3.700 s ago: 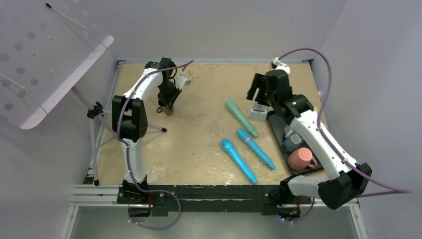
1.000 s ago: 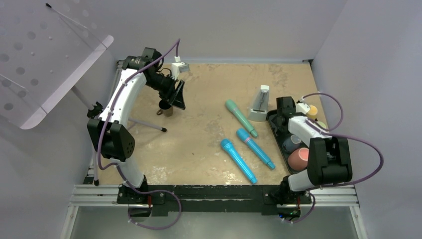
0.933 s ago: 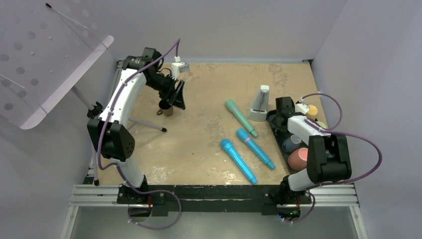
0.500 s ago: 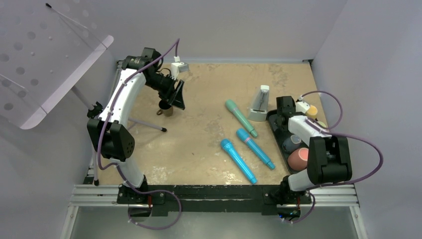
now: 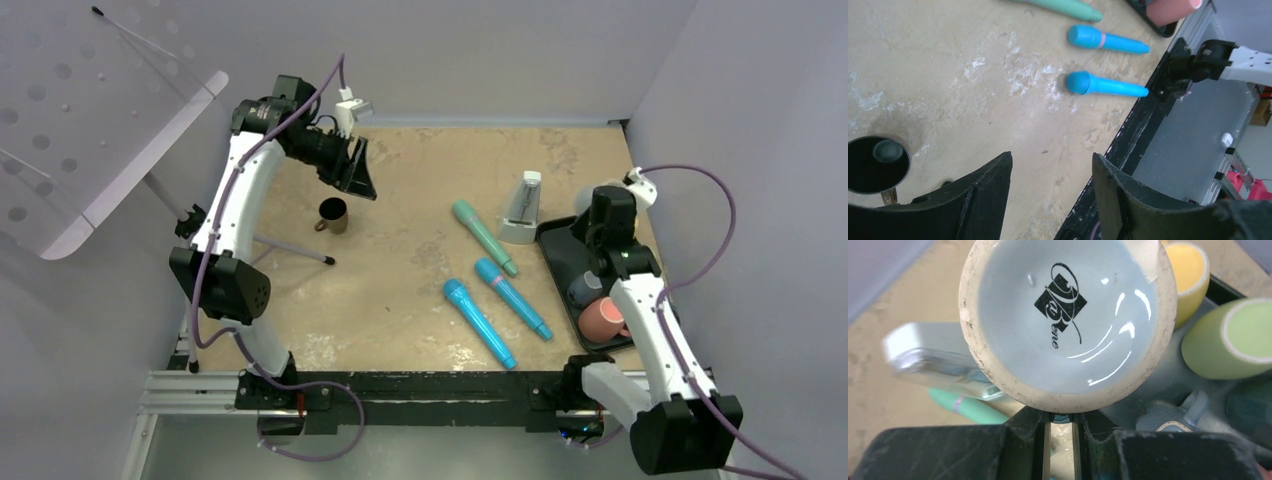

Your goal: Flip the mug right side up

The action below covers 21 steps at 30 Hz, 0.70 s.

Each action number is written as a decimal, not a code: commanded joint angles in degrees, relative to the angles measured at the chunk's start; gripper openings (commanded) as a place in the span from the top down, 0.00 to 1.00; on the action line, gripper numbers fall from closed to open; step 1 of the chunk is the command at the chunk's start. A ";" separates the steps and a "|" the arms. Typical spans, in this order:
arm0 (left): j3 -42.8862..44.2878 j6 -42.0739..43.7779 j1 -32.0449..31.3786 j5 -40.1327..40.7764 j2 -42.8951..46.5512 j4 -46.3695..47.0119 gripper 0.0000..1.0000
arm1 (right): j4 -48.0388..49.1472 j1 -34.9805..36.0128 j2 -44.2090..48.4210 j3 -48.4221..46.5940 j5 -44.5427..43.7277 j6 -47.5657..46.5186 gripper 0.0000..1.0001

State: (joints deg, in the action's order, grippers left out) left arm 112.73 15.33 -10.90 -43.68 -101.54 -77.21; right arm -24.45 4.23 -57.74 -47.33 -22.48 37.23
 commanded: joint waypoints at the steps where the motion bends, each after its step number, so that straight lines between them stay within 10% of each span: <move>1: 7.22 -7.52 0.44 -10.12 4.61 1.61 0.34 | 5.09 -0.12 6.93 -9.63 4.68 -8.45 1.00; 10: 6.91 -28.93 0.18 -24.05 9.51 19.30 0.24 | 14.09 2.58 7.12 -20.03 29.73 -4.73 1.00; 21: -1.35 -51.96 -1.95 -23.84 11.74 47.58 0.20 | 34.61 25.25 -2.05 -22.28 34.50 5.86 1.00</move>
State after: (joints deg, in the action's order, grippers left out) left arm 113.21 -26.50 -11.57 -67.09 -90.00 -41.98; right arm -5.50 24.05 -57.04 -65.47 7.90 38.30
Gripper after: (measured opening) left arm 0.802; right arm 0.166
